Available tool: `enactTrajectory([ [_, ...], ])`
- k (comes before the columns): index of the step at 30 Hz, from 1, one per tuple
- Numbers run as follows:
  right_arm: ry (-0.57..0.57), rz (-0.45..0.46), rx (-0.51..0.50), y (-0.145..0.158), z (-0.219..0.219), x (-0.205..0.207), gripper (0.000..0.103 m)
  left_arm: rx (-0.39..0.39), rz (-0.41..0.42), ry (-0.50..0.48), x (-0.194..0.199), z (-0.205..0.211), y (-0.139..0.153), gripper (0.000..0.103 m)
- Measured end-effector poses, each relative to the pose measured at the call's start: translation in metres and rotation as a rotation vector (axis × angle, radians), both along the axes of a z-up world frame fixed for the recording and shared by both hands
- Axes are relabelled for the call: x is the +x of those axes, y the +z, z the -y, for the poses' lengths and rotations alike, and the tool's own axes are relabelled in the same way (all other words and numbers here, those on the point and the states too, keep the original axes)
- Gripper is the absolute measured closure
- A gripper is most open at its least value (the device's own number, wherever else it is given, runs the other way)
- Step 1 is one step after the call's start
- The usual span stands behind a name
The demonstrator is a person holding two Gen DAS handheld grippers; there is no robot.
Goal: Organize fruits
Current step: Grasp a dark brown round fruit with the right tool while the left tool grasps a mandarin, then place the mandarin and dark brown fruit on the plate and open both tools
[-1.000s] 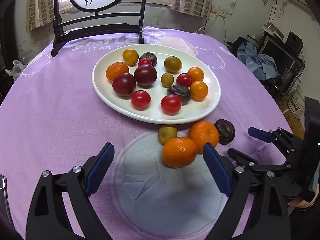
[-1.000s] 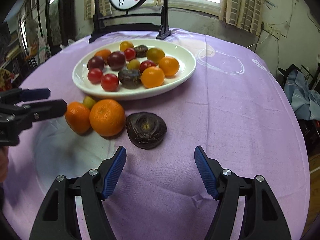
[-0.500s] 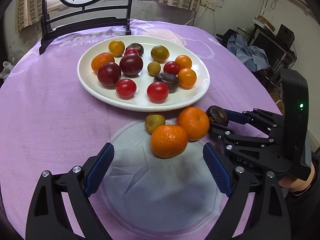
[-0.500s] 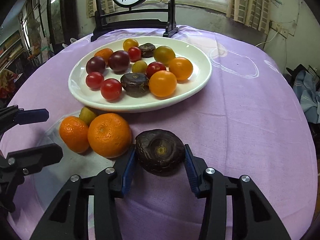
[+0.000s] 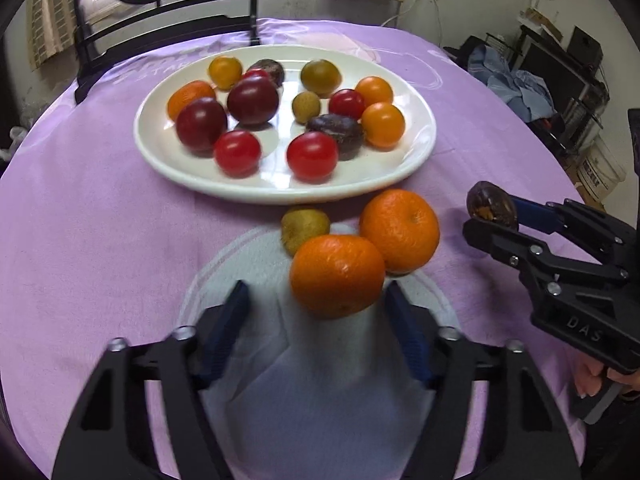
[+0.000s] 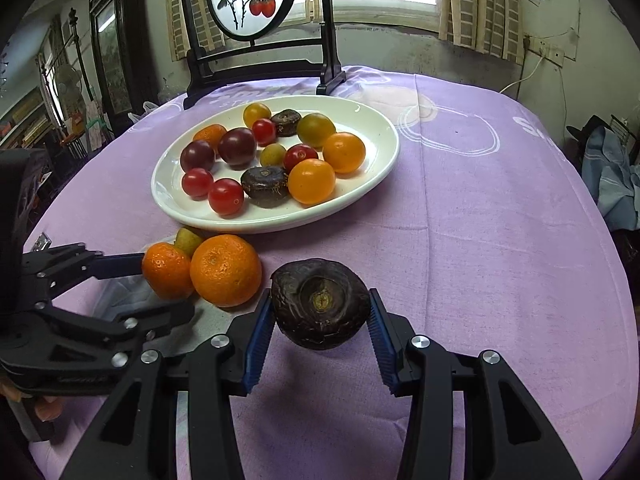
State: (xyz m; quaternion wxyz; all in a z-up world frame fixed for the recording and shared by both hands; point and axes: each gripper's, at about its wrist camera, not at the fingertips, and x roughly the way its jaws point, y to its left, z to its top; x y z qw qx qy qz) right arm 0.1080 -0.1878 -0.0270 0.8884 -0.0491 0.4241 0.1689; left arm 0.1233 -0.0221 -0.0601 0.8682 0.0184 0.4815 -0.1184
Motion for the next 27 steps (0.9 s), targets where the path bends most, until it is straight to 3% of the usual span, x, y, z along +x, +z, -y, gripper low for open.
enactTrajectory([
  [2,-0.003,0.002,0.004,0.001,0.002,0.000,0.057,-0.008,0.007,-0.042,0.000,0.004,0.001,0.061],
  [7,-0.028,0.019,0.019,0.006,0.007,-0.001,0.057,-0.041,0.002,-0.048,-0.006,-0.001,0.013,0.061],
  [15,-0.025,0.116,0.051,0.036,0.003,-0.006,0.057,-0.051,0.119,-0.082,-0.014,-0.009,0.070,0.061],
  [21,0.022,0.171,0.018,0.058,-0.017,0.009,0.057,-0.031,0.160,-0.062,0.011,-0.012,0.093,0.061],
  [27,0.044,0.184,0.002,0.066,-0.037,0.039,0.057,-0.029,0.159,0.001,0.046,-0.020,0.096,0.061],
])
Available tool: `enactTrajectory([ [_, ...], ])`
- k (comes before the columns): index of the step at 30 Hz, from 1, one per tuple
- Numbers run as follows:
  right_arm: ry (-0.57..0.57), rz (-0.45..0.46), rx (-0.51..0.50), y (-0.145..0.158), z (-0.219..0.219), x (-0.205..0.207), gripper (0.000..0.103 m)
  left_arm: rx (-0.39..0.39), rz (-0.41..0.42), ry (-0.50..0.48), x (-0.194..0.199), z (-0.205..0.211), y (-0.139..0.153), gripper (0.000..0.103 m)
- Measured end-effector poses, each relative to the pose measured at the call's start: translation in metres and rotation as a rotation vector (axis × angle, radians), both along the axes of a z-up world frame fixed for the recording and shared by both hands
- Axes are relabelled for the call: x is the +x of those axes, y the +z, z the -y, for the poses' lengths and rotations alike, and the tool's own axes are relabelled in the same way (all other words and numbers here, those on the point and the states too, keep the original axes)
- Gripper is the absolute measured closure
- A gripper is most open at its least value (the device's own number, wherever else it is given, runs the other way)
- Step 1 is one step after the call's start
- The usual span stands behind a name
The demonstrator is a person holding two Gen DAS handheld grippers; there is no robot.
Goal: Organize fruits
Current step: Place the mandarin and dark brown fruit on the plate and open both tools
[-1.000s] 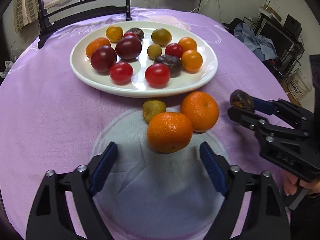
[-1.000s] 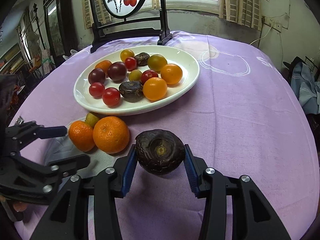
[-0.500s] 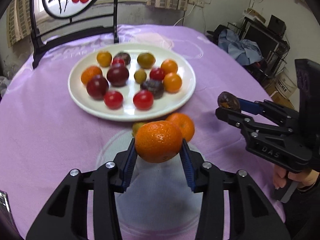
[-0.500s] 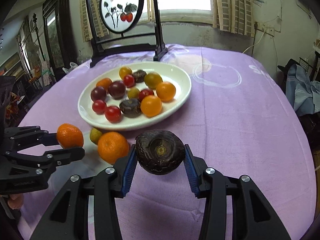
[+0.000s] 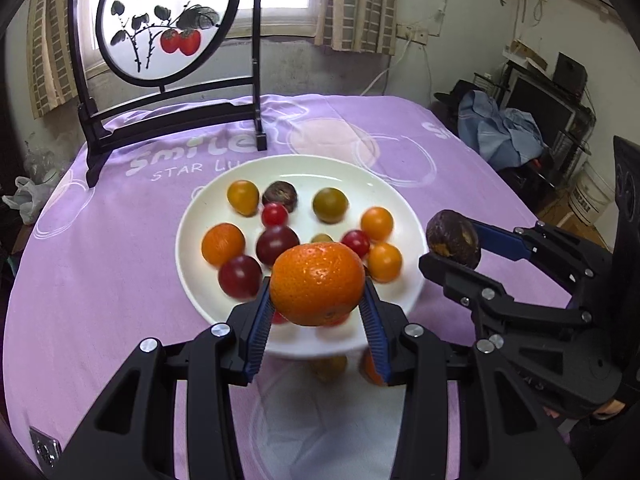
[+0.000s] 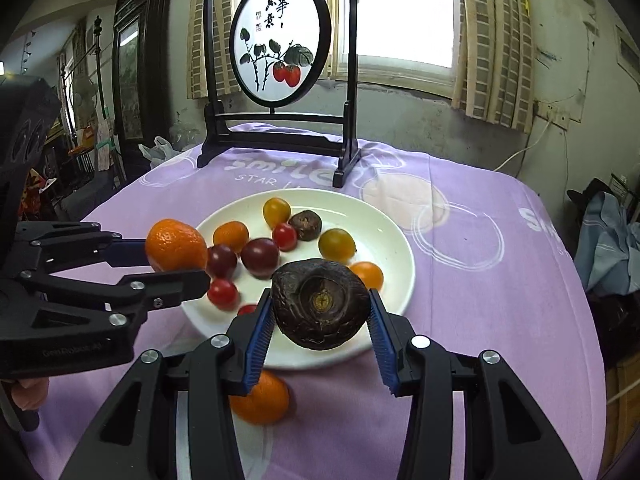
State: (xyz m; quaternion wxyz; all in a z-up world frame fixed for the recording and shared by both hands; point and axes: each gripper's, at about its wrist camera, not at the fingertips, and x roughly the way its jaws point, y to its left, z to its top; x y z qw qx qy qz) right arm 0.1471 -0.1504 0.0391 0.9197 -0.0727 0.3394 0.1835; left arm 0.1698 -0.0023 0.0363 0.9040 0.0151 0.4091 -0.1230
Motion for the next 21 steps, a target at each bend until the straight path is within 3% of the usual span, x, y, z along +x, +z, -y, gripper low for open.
enactTrajectory([
  [10,-0.020,-0.027,-0.007,-0.011,-0.020,0.050,0.057,0.017,-0.008,0.117,0.049,-0.019,-0.015,0.061],
  [21,-0.052,-0.095,-0.002,-0.035,-0.028,0.091,0.057,0.016,-0.044,0.175,0.078,-0.025,-0.031,0.061],
])
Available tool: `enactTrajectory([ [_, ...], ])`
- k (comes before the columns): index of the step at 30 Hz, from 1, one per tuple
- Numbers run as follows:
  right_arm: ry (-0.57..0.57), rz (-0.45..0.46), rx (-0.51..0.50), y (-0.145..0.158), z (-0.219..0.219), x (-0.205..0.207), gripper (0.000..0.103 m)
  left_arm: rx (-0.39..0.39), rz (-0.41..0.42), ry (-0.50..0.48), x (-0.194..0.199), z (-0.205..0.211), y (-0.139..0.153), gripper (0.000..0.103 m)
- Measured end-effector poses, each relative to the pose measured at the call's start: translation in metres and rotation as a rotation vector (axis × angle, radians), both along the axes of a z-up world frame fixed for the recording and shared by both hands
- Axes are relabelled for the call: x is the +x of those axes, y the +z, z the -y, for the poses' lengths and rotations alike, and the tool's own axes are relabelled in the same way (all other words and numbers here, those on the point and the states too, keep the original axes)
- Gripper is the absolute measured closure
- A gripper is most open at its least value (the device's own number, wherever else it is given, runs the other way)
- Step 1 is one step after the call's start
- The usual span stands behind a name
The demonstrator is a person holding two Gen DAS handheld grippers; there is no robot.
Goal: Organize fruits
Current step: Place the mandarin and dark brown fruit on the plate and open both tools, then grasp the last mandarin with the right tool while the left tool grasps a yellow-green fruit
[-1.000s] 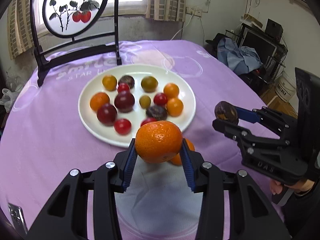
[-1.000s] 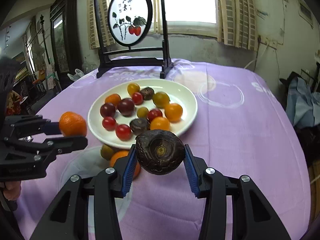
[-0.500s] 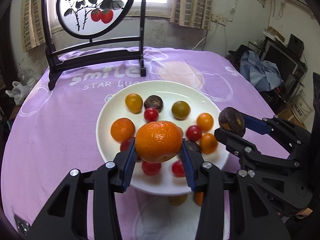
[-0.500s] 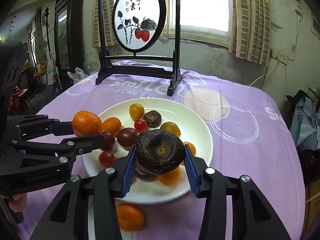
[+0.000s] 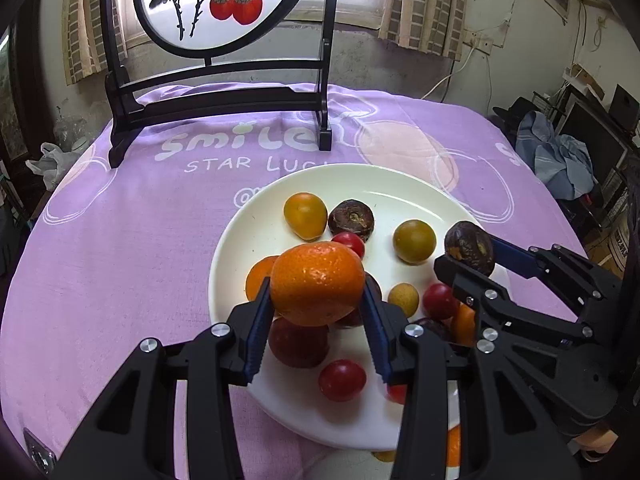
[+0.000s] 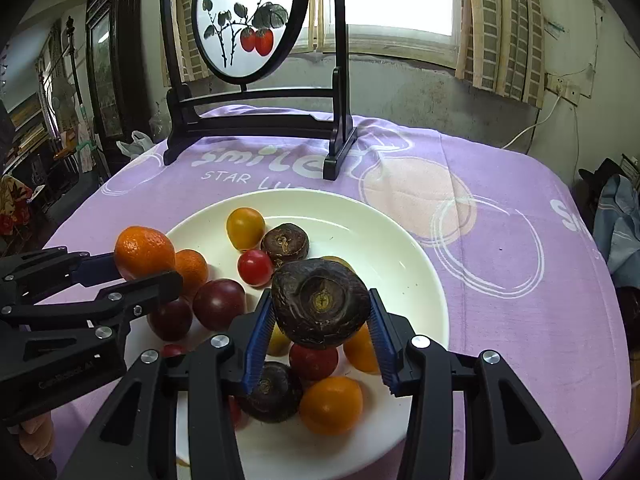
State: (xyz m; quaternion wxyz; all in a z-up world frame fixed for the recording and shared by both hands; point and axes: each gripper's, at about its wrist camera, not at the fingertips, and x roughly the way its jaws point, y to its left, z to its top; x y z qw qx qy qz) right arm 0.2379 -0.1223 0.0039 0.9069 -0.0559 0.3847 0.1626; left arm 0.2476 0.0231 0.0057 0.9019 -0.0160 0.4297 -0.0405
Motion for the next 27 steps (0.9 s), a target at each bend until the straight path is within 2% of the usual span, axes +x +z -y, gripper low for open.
enactTrajectory([
  [6,-0.005,-0.035,0.015,-0.006,-0.003,0.010,0.055,-0.014,-0.028,0.023,0.012,-0.003,-0.007,0.061],
  [9,-0.022,-0.026,0.036,-0.004,0.000,0.010,0.050,-0.024,-0.045,0.041,0.015,-0.005,-0.012,0.061],
  [12,-0.022,-0.015,0.042,0.001,0.002,0.006,0.050,-0.032,-0.056,0.049,0.015,-0.007,-0.014,0.060],
  [13,-0.022,-0.012,0.044,0.002,0.003,0.005,0.050,-0.037,-0.052,0.054,0.014,-0.008,-0.014,0.058],
  [15,-0.022,-0.011,0.053,0.004,0.006,0.001,0.049,-0.032,-0.028,0.070,0.011,-0.009,-0.009,0.045],
  [18,-0.025,-0.006,0.064,0.008,0.012,-0.006,0.048,-0.020,0.018,0.090,0.004,-0.010,0.002,0.032],
  [19,-0.026,-0.005,0.067,0.010,0.013,-0.008,0.044,-0.015,0.030,0.095,0.002,-0.010,0.006,0.030],
  [27,-0.005,0.017,0.053,0.015,0.026,-0.047,0.038,-0.015,0.054,0.089,-0.028,-0.009,0.016,0.016],
])
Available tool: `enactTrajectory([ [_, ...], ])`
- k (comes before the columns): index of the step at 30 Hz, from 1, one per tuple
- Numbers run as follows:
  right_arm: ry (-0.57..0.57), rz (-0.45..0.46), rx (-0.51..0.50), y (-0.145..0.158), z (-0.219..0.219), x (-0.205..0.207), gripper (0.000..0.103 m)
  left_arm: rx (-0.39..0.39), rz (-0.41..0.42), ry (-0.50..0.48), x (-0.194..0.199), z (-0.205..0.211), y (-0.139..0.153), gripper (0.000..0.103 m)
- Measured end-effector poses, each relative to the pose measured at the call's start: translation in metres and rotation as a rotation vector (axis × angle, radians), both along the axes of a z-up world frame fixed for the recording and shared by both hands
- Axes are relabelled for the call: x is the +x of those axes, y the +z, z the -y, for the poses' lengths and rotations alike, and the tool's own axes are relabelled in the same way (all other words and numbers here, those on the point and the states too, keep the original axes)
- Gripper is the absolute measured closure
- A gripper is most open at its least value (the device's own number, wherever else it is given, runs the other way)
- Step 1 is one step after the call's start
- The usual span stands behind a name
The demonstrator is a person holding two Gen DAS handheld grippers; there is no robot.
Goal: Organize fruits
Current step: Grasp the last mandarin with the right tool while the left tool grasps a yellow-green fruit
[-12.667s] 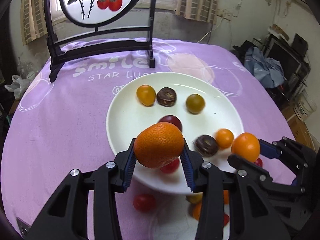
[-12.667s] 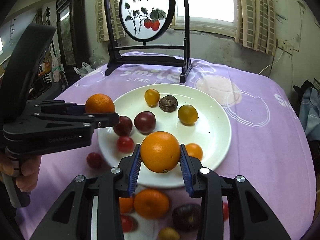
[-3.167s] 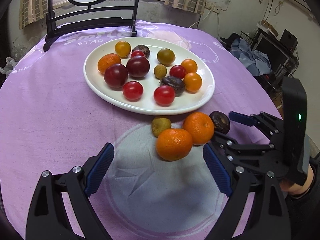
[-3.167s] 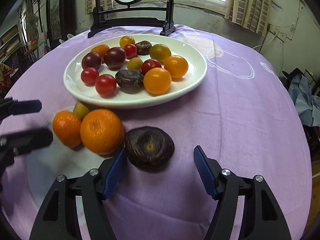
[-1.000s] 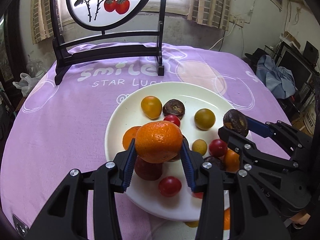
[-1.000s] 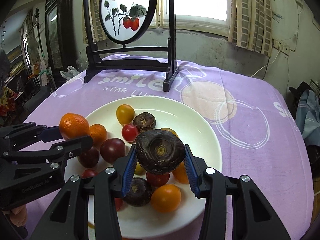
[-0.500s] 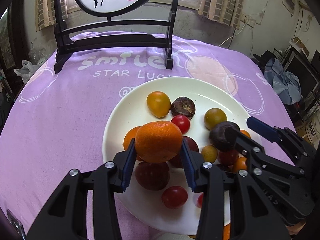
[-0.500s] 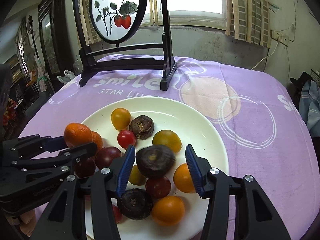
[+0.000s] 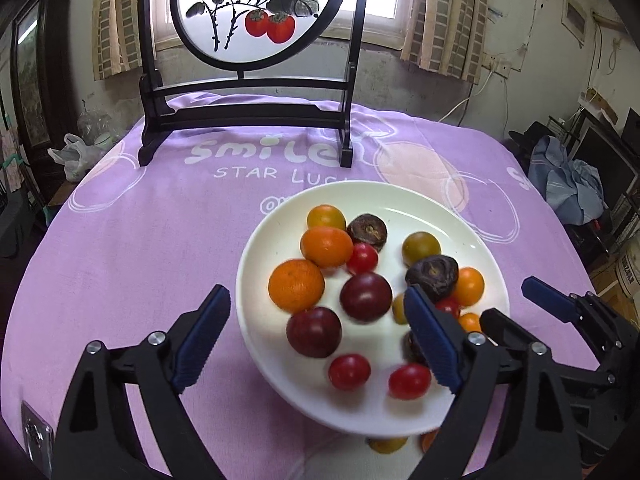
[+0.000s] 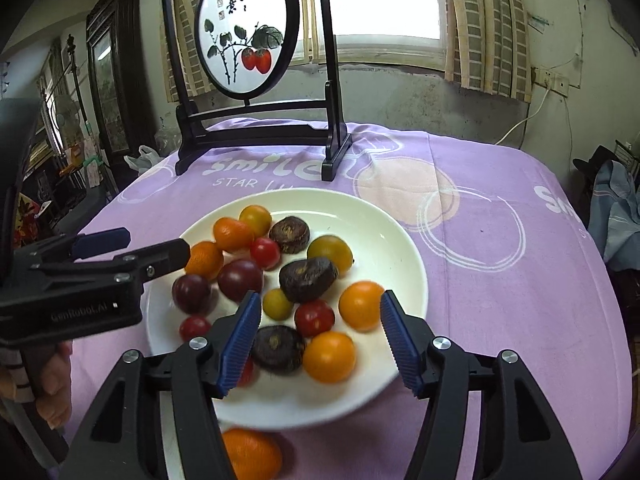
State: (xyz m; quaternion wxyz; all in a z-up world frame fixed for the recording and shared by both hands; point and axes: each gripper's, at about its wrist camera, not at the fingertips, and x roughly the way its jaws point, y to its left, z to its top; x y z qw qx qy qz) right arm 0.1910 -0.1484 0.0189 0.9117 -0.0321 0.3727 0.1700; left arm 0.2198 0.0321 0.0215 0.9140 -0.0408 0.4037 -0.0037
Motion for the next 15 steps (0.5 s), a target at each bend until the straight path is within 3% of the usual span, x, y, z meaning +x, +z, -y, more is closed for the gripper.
enactTrajectory([
  [7,0.053,-0.007,-0.050,-0.008,0.007,-0.048,0.035,-0.021,-0.041,-0.008,-0.040,0.000,-0.014,0.013],
  [15,0.111,-0.052,-0.122,-0.031,-0.005,-0.090,0.034,0.016,-0.080,-0.028,-0.074,0.002,-0.032,0.012],
])
